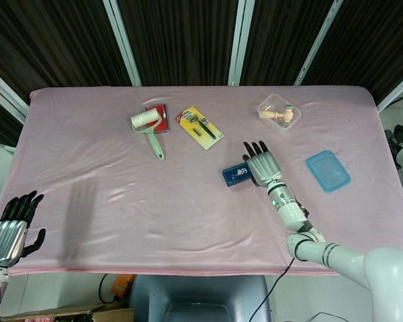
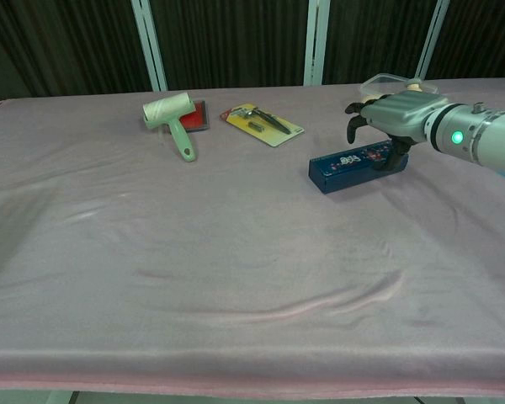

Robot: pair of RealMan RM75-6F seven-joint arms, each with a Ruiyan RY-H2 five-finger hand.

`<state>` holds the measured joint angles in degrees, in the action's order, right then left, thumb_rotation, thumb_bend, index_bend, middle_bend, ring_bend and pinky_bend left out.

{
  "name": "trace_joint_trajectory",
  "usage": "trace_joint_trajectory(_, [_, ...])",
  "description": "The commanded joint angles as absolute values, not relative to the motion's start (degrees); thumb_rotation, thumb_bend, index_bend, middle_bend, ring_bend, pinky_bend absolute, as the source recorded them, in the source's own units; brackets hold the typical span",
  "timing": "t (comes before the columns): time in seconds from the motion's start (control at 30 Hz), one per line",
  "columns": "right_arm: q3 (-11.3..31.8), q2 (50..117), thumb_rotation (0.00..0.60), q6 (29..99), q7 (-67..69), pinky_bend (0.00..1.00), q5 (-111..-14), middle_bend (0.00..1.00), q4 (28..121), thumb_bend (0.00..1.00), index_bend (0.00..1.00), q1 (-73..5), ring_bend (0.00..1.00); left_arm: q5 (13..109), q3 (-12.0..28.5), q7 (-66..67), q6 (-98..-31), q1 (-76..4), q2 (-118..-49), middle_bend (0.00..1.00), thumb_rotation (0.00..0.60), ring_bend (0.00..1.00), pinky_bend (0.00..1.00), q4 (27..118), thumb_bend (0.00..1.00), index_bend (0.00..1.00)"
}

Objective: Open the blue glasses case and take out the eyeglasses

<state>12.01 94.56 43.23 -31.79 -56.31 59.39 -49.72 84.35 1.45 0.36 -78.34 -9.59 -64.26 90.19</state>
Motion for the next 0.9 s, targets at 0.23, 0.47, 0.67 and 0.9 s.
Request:
trace_joint_trajectory(0.23, [11.54, 95.10, 0.600, 43.35, -31.92, 0.00, -55.75, 0.00, 58.95, 0.50, 0.43, -50.24, 0.00, 84.58, 1.41, 0.10, -78.45, -9.61, -64.27, 0.00, 0.600, 0.00, 0.03, 90.01, 0.42, 0.00])
trace_joint_trajectory(0.47, [11.20, 94.96, 0.600, 43.36, -33.10, 0.00, -54.41, 0.00, 59.54, 0.50, 0.45, -50.57, 0.00, 84.85, 1.29, -0.15, -78.61, -9.54, -64.16, 0.00, 0.600, 0.00, 0.03, 90.04, 0.42, 0.00])
trace_joint_trajectory(0.67, [11.01, 94.97, 0.600, 43.42, -33.78, 0.00, -53.47, 0.00, 59.62, 0.52, 0.47, -50.91, 0.00, 84.87, 1.28, -0.24, -78.59, -9.56, -64.14, 0.00, 0.600, 0.00, 0.03, 90.02, 0.42, 0.00])
trace_joint_trajectory(0.9, [10.88, 94.83, 0.600, 43.79, -33.65, 0.00, -53.18, 0.01, 59.83, 0.55, 0.51, -51.07, 0.00, 85.01, 1.23, -0.41, -78.59, -9.59, -64.12, 0.00, 0.600, 0.00, 0.03, 89.94, 0.42, 0.00])
